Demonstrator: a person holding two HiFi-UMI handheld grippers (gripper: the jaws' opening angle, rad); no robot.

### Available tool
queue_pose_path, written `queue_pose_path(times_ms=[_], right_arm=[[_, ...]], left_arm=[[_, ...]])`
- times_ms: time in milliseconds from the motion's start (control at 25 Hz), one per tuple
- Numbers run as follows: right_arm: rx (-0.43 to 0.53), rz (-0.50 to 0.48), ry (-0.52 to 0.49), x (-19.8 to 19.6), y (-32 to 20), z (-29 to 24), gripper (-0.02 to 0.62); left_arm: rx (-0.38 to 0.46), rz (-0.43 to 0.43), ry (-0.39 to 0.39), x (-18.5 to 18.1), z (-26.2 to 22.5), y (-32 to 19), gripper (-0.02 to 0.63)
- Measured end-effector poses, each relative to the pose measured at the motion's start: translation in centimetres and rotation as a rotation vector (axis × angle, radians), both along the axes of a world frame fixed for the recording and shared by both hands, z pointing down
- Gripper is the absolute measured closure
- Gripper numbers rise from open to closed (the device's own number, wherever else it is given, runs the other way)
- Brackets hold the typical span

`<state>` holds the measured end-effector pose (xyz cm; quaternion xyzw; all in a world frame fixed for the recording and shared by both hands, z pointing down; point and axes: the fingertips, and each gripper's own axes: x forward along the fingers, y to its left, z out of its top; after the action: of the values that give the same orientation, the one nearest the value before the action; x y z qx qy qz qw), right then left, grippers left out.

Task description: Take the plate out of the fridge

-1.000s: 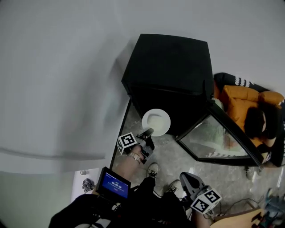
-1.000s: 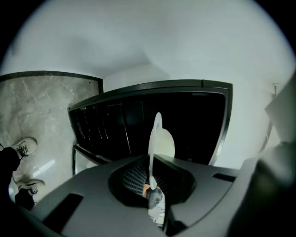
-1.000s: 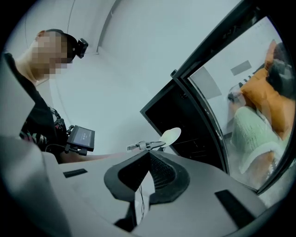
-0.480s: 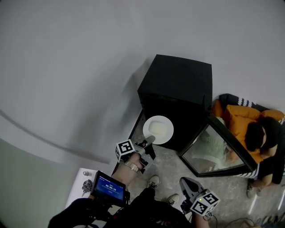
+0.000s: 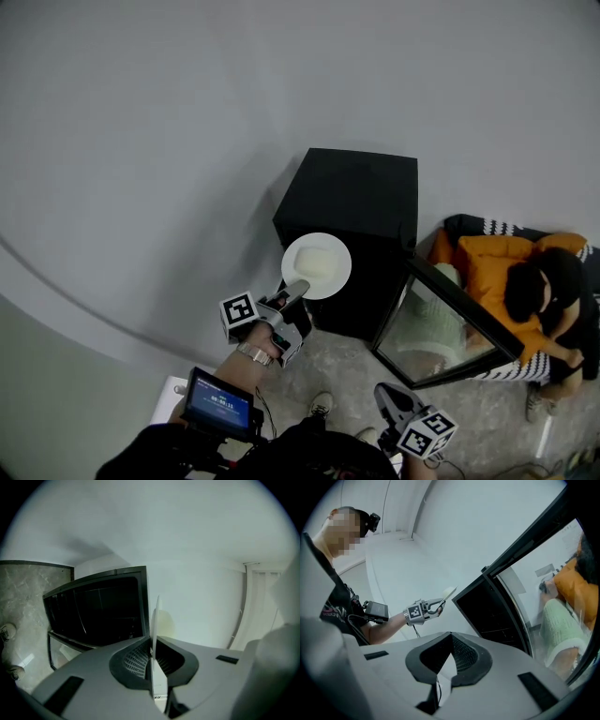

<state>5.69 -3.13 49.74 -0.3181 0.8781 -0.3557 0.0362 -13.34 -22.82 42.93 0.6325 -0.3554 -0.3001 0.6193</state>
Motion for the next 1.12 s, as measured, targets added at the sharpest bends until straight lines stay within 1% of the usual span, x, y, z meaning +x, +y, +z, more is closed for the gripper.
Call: queue_pose_path(times_ms=[120, 280, 440, 520, 640, 720, 920, 1120], right_arm=[[0.017, 0.004, -0.002, 0.3, -0.5, -0.5, 0.598], [0.029, 0.014, 0.000, 1.0, -0.5, -1.2, 0.598], [0.042, 0.043, 0.002, 1.9, -0.5, -1.9, 0.598], [0.044, 0.063, 0.002, 2.5, -0.3, -2.2, 0.598], [0.041, 0.094, 0.006, 3.3, 0.0, -2.4, 0.598], [0.042, 0.121, 0.005, 3.9, 0.1, -2.4, 0.598], [0.047, 0.201, -0.008, 5.5, 0.4, -2.1, 0.598], [0.037, 0.267, -0.031, 6.9, 0.6, -1.8, 0.598]], left_arm=[[0.036, -0.002, -0.005, 0.6, -1.9, -1.6, 0.581], [0.065, -0.006, -0.018, 1.3, -4.0, -3.4, 0.581], [0.093, -0.013, -0.052, 1.2, -5.0, -6.5, 0.581], [0.094, -0.034, -0.052, 1.5, -5.8, -8.2, 0.581], [0.078, -0.081, -0.053, 2.1, -6.8, -10.9, 0.581], [0.058, -0.105, -0.070, 2.8, -7.1, -12.7, 0.581], [-0.035, -0.128, -0.161, 3.4, -4.0, -16.3, 0.577], [-0.083, -0.132, -0.243, 4.0, -2.5, -18.4, 0.577]])
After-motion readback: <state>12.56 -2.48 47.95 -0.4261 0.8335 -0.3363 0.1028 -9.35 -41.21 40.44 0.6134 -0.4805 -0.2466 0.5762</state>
